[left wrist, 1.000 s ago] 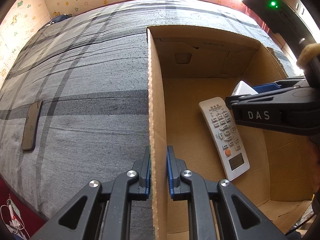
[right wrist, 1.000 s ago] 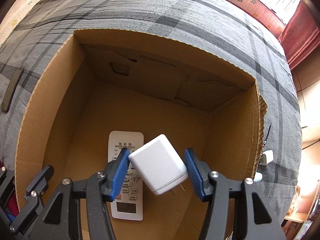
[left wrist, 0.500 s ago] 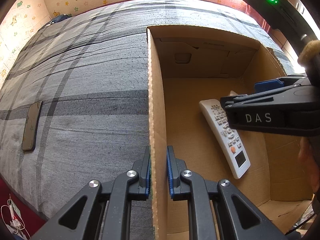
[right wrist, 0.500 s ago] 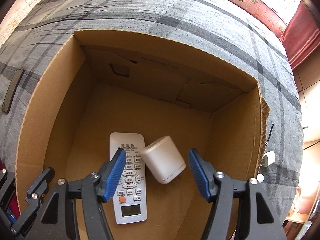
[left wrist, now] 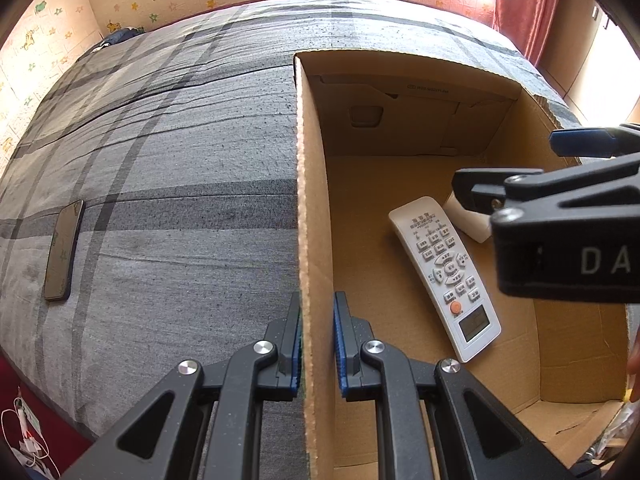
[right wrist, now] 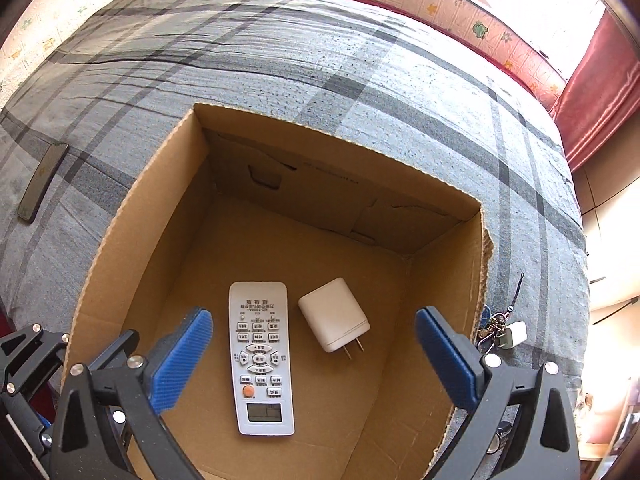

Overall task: Organize rigid objects
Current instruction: 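Withdraw the right tool from the box toward the black cap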

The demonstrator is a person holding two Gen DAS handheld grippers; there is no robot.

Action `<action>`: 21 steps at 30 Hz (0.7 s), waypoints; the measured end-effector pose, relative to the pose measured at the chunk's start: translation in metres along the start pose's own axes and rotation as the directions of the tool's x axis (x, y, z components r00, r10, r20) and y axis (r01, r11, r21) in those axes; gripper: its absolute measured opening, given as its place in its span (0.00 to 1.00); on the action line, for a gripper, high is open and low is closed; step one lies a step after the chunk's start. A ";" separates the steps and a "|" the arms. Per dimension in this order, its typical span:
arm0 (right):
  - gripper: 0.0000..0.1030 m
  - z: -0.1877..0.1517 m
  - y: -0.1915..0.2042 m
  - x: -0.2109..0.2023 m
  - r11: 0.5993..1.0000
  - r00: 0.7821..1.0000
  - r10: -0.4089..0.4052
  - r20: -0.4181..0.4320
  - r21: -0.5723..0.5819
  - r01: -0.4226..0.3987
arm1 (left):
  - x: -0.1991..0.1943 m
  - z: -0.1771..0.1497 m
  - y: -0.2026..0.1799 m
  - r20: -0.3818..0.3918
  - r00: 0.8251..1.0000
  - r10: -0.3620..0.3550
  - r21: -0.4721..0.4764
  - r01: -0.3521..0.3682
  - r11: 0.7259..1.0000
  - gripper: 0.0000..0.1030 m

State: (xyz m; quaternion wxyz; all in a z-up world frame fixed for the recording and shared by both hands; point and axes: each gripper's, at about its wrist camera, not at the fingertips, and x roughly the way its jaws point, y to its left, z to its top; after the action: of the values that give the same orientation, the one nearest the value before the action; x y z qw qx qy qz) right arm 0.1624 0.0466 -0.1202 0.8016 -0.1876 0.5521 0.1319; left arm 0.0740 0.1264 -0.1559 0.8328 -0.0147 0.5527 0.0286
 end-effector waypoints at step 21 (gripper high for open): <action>1.00 -0.031 -0.091 -0.070 0.997 0.999 0.005 0.050 0.082 -0.009 | 0.000 0.001 -0.002 -0.001 1.000 0.005 0.005 -0.005 1.000 0.14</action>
State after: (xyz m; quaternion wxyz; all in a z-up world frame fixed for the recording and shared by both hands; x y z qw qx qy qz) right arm 0.1497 -0.0492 -0.0507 0.8217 -0.1491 0.5376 0.1164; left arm 0.0752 0.1248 -0.1559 0.8324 -0.0113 0.5533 0.0293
